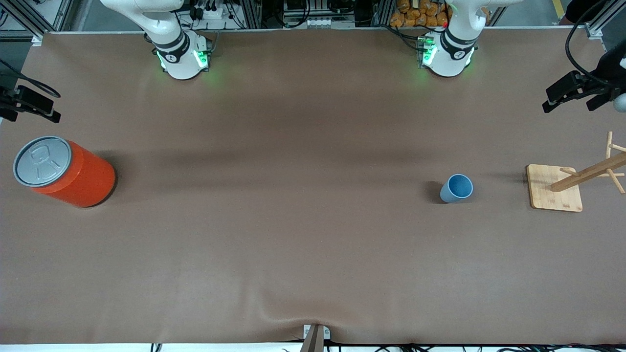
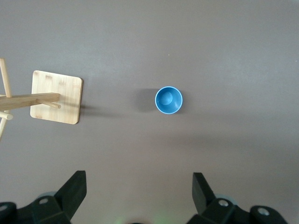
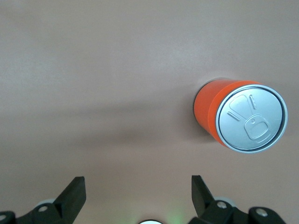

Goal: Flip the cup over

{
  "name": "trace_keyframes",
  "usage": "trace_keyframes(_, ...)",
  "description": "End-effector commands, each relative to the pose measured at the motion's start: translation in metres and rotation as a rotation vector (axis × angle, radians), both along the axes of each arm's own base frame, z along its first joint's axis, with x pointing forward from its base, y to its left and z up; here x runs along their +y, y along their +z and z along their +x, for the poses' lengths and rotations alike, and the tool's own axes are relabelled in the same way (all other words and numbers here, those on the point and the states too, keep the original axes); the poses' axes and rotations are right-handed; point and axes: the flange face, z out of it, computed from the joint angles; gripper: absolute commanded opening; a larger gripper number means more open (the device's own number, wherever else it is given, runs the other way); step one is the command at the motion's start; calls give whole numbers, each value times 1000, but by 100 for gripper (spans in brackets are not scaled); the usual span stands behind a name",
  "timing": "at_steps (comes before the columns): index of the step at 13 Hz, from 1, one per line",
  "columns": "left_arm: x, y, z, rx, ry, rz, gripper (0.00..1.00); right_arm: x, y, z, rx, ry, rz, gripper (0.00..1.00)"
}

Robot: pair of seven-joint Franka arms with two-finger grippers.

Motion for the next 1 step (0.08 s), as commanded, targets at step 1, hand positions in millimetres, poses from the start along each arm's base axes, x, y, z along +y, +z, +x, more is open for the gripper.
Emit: trace_keyframes(1, 2, 5, 0, 8, -6, 7, 100, -1, 3, 0, -5, -14, -13, 100)
